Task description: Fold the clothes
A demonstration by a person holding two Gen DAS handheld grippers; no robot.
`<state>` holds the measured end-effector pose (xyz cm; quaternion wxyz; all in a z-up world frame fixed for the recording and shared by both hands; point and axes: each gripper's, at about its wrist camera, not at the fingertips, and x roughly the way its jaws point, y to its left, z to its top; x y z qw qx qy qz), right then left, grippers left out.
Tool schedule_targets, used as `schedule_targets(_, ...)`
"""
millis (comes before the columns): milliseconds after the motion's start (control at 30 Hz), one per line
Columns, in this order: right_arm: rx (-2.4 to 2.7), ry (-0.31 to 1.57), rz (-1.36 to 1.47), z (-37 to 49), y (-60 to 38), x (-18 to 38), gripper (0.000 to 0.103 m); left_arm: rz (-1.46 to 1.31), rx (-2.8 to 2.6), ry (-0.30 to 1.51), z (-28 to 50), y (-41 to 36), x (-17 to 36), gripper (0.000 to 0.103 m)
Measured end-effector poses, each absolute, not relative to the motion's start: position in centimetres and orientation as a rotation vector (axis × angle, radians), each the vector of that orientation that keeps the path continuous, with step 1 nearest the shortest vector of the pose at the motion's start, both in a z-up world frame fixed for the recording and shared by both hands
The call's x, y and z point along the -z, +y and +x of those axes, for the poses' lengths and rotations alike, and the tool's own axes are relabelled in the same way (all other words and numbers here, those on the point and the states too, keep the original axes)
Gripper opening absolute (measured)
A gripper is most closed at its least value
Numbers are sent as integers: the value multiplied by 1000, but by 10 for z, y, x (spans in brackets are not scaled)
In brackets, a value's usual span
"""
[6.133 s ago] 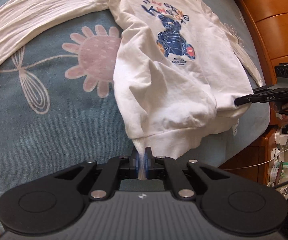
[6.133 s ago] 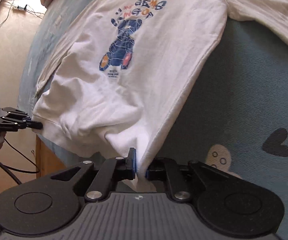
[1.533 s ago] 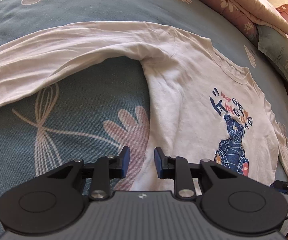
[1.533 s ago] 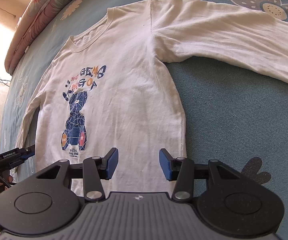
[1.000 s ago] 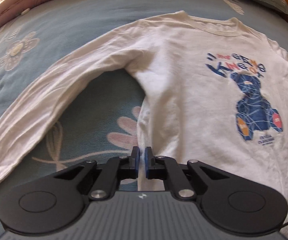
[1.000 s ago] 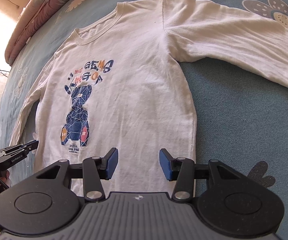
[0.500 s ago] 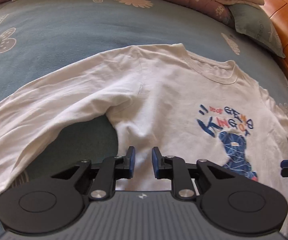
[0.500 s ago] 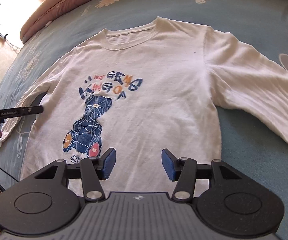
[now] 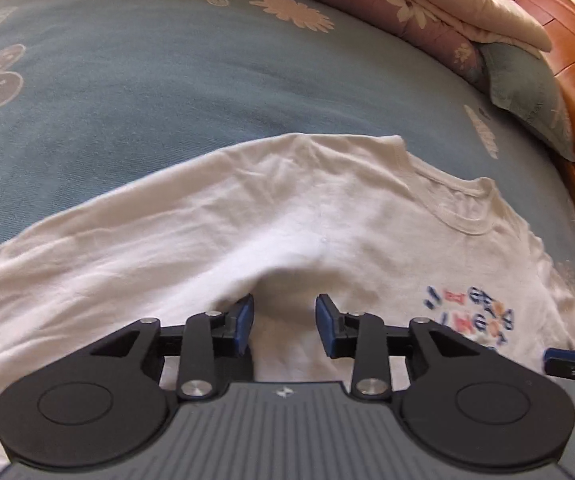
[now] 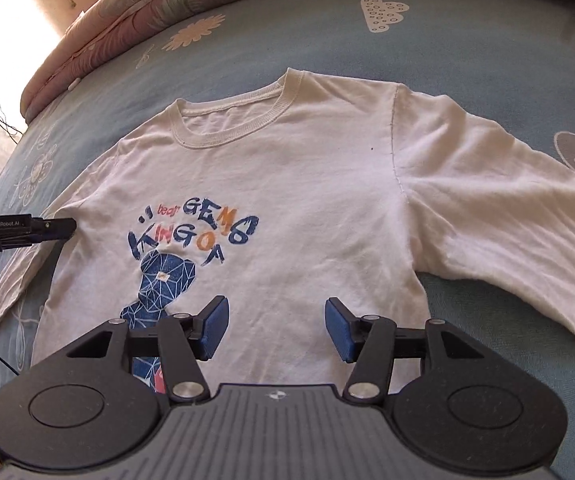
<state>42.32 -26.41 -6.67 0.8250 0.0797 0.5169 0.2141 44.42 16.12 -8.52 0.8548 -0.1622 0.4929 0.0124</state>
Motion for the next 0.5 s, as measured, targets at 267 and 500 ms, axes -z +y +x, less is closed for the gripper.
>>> schedule_targets(267,-270,1032,221,465,-296,68,61,-290,-30,1055,437,153,68,25)
schedule_targets(500,-317,1122,434,405,-336,72,71,-303,155,1068,408,112,48,33)
